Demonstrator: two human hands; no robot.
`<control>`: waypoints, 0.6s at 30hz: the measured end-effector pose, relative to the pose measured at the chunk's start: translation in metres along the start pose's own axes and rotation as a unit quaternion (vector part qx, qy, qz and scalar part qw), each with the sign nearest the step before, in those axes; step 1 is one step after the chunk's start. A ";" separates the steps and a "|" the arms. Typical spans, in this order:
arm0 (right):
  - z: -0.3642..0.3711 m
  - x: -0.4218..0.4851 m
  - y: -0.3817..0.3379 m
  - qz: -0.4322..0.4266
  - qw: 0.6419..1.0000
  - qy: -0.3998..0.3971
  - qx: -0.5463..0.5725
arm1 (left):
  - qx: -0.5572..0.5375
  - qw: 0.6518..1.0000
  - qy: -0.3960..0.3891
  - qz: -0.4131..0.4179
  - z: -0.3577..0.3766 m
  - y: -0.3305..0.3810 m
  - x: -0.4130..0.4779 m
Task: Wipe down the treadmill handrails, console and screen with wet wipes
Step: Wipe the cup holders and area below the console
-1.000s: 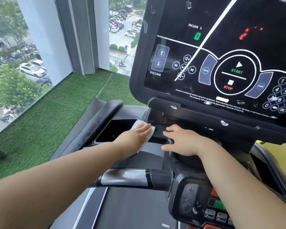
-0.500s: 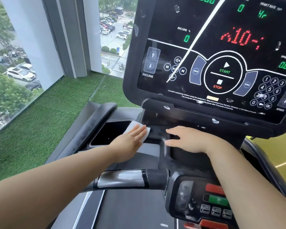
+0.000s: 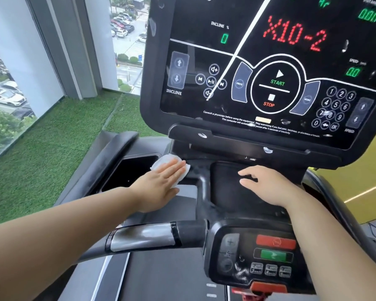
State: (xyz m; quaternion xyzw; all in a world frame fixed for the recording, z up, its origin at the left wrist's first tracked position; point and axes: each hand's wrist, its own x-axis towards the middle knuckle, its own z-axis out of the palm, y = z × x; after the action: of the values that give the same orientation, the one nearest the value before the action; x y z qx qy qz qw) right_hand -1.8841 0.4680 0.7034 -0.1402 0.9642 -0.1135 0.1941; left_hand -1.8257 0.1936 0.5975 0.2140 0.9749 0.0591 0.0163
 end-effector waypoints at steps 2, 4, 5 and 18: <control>0.000 0.003 0.002 0.006 1.000 -0.006 0.005 | 0.012 1.000 -0.015 0.007 -0.002 0.004 0.010; 0.000 0.005 0.001 0.008 1.000 0.000 0.014 | 0.015 1.000 -0.005 0.027 -0.006 0.014 0.024; 0.000 0.006 0.001 0.009 1.000 0.002 0.020 | 0.024 0.999 0.025 0.037 -0.005 0.017 0.030; -0.003 0.012 0.012 0.047 0.998 0.025 0.029 | -0.057 0.998 0.019 0.032 -0.008 0.029 0.046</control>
State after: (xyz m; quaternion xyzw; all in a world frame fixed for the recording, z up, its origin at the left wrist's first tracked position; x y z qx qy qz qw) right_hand -1.8988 0.4759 0.6989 -0.0862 0.9705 -0.1360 0.1794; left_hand -1.8563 0.2382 0.6082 0.2422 0.9629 0.1187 0.0083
